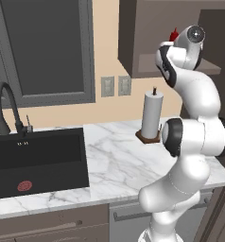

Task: Take 2 condiments from the cabinet and move them on the counter near the stove.Make sure the condiments are lined up with each other, next to each other.

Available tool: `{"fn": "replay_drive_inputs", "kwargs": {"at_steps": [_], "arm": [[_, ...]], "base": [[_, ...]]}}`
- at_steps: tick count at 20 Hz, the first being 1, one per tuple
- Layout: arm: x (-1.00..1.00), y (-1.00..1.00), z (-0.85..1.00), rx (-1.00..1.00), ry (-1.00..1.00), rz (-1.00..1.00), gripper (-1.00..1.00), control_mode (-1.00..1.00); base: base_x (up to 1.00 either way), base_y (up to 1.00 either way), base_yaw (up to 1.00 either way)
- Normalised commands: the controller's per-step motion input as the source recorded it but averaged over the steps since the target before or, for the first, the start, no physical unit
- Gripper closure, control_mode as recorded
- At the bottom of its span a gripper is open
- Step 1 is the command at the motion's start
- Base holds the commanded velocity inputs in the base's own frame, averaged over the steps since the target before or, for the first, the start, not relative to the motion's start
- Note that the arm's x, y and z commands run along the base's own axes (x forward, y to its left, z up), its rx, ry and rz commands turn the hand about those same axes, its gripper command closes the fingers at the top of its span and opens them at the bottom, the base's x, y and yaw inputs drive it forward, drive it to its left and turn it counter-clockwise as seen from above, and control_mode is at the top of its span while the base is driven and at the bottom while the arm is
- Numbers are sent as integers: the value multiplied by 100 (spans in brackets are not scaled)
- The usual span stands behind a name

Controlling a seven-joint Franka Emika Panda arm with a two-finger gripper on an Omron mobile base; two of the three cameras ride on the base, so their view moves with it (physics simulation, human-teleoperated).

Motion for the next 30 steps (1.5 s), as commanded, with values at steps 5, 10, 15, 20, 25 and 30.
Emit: {"fn": "replay_drive_inputs", "kwargs": {"at_steps": [5, 10, 15, 20, 25, 30], "arm": [[15, -4, -1, 0, 0, -1, -100, -100], [15, -6, 0, 0, 0, -1, -100, -100], [18, -1, -4, 0, 0, -1, -100, -100], [16, 0, -3, 0, 0, -1, -100, -100], [12, -4, 0, 0, 0, -1, -100, -100], [14, -6, 0, 0, 1, 0, -100, -100]], "base": [[0, 0, 0], [0, 0, 0], [0, 0, 0], [0, 0, 0], [0, 0, 0], [0, 0, 0]]}}
